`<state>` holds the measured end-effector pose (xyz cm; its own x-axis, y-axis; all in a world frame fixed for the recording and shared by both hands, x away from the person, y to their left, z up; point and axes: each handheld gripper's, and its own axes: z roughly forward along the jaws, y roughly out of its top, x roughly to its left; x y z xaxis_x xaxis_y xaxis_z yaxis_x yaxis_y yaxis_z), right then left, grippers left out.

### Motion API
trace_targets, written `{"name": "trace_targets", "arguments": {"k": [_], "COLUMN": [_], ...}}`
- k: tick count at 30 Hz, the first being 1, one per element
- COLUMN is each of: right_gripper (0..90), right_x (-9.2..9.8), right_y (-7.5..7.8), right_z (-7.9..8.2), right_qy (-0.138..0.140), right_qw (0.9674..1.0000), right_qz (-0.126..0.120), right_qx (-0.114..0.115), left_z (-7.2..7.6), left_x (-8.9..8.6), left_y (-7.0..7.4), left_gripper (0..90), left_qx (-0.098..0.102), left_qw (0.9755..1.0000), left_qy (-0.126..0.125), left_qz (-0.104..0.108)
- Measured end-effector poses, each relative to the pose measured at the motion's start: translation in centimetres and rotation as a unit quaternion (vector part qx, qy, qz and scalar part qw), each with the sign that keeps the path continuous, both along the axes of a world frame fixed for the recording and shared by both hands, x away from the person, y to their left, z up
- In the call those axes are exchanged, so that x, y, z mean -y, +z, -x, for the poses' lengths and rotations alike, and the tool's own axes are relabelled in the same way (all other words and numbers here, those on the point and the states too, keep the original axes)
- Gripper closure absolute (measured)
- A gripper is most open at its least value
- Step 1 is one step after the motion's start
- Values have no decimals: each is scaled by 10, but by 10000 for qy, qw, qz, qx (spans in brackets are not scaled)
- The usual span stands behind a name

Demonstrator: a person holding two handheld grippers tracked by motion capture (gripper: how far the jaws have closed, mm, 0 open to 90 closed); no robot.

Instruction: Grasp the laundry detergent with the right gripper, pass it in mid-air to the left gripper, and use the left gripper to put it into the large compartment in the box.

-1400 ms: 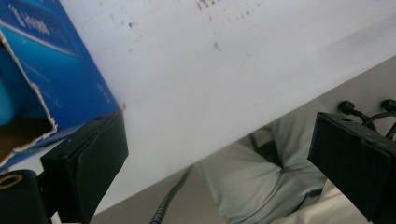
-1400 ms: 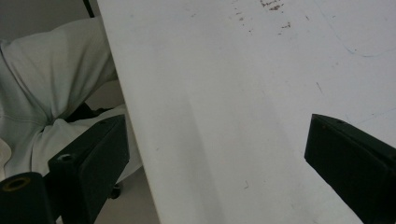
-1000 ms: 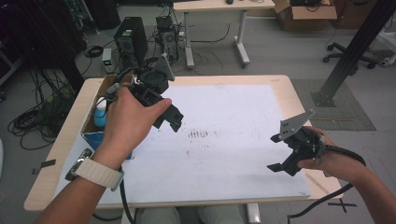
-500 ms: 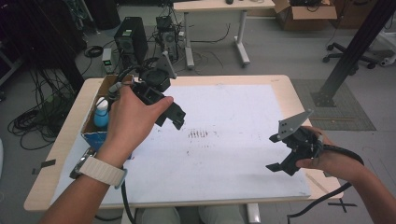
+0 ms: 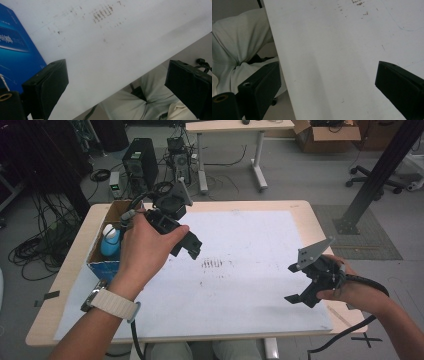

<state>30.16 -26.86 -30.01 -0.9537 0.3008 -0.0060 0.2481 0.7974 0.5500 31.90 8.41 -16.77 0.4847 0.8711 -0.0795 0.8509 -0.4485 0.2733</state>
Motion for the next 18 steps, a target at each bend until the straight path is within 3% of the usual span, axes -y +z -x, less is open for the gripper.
{"name": "trace_targets", "arguments": {"k": [18], "right_gripper": [64], "right_x": [0], "right_y": [-1], "right_z": [-1], "right_qy": [11], "right_qw": [10000], "right_qz": [2], "right_qx": [-6], "left_z": [-1], "left_x": [-1], "left_y": [-2], "left_gripper": [53], "left_qx": [-22], "left_qw": [10000], "left_qy": [-28], "left_qz": [27]}}
